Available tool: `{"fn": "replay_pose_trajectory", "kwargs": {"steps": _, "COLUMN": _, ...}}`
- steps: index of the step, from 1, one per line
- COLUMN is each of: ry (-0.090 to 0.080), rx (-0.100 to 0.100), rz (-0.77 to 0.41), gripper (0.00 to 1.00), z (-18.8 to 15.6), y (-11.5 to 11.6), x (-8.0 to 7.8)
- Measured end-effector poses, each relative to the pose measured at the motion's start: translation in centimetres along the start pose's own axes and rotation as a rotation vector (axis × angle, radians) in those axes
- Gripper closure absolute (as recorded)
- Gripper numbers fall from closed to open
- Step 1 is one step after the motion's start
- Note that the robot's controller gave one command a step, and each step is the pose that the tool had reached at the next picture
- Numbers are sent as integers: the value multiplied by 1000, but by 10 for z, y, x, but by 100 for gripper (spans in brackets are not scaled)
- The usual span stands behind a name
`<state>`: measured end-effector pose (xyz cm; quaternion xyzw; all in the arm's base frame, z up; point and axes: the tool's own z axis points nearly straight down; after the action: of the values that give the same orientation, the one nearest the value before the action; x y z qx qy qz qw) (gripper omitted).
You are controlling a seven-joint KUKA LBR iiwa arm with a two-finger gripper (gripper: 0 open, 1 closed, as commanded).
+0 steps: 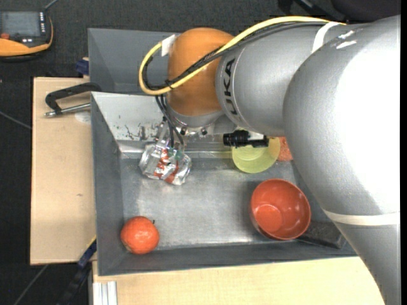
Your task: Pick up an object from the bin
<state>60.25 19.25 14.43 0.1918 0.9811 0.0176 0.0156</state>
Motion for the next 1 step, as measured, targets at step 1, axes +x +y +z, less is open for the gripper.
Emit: {"fn": "replay_pose_trajectory", "kwargs": {"steps": 1, "ry": -1, "rx": 1, "rz": 70, "gripper": 0, "z": 1, "y": -73, "x": -26}}
